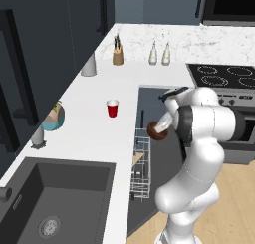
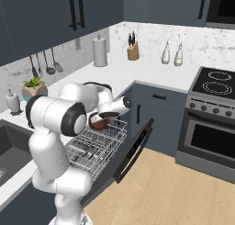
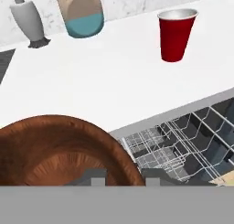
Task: Pick up the cup and bowl from the counter, place them in the dishwasher, and close the dishwasher door.
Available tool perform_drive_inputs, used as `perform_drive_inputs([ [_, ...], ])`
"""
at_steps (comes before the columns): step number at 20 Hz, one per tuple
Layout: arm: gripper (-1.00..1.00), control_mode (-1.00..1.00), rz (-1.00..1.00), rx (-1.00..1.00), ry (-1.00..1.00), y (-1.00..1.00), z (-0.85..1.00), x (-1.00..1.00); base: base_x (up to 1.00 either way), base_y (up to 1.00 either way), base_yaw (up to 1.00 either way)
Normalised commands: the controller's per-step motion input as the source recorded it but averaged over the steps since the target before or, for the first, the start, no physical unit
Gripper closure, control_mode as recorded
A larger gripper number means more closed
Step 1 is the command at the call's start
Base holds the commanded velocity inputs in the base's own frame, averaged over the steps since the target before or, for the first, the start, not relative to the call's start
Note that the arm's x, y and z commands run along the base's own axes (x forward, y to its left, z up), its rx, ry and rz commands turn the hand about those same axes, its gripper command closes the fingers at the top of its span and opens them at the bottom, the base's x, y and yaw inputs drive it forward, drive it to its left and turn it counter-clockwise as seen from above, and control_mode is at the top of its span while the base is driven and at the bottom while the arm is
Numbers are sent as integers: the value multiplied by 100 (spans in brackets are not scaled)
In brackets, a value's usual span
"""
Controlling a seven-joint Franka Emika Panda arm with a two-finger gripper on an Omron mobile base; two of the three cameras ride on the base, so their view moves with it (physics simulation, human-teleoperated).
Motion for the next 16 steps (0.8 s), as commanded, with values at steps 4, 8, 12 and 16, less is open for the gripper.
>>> perform_drive_inputs([
  [4, 100, -100, 20, 13, -13, 0, 0, 0, 0, 0, 0],
  [8, 100, -100, 17, 11, -2, 0, 0, 0, 0, 0, 0],
  [12, 100, -100, 12, 5, -3, 0, 0, 0, 0, 0, 0],
  [16, 100, -100, 5, 0, -4, 0, -13, 4, 0, 0, 0],
])
